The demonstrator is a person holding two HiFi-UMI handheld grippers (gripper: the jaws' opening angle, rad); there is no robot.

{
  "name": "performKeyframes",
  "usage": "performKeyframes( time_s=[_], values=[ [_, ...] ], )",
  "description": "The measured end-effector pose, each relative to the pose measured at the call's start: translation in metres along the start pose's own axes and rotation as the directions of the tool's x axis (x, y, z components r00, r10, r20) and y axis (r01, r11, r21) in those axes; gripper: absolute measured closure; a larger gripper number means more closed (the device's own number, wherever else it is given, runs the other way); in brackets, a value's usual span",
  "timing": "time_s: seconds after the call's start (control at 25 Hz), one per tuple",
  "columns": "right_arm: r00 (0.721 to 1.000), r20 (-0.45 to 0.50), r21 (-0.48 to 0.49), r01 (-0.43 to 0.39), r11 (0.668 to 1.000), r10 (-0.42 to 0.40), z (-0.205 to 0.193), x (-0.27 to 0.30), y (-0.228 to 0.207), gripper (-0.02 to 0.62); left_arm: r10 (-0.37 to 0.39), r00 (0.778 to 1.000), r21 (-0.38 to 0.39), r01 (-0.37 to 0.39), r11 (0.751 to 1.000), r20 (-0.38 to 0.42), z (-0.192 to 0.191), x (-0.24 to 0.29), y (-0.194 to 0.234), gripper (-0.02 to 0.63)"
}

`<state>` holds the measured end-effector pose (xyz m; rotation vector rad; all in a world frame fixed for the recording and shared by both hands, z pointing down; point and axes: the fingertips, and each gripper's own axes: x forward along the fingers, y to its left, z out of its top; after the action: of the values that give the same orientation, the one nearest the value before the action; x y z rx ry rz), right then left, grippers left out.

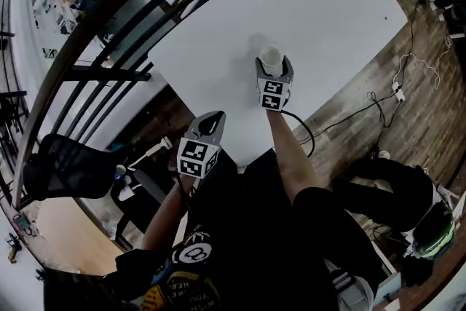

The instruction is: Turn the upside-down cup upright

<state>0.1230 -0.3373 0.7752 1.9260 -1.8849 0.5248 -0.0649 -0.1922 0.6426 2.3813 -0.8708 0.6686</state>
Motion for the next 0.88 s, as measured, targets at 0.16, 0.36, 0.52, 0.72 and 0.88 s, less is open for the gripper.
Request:
performKeyframes(
  time_s=[0.16,0.36,0.52,0.72,0.88],
  values=[
    [0.995,0.014,-0.051,-0.093,0.994,0.094,0.003,0.000,0.005,0.224,-0.049,0.998,0.005,0.050,0.999,-0.048,0.033,0.046,0.023,0.601],
    [0.973,0.039,-0.138,-0.221,0.965,0.229,0.008,-0.020,0.021,0.225,-0.202,0.974,-0.122,0.189,0.974,-0.103,0.066,0.116,0.011,0.501],
    [0.946,0.048,-0.198,-0.305,0.932,0.320,0.014,-0.034,0.031,0.227,-0.172,0.976,-0.232,0.138,0.963,-0.135,0.069,0.170,0.021,0.411],
    [0.901,0.061,-0.371,-0.380,0.847,0.430,0.046,-0.075,0.044,0.225,-0.211,0.953,-0.292,0.142,0.946,-0.218,0.069,0.183,0.008,0.402],
    [0.898,0.022,-0.562,-0.352,0.749,0.439,0.059,-0.099,0.048,0.225,-0.182,0.945,-0.228,0.120,0.966,-0.273,0.067,0.177,-0.009,0.530]
  ],
)
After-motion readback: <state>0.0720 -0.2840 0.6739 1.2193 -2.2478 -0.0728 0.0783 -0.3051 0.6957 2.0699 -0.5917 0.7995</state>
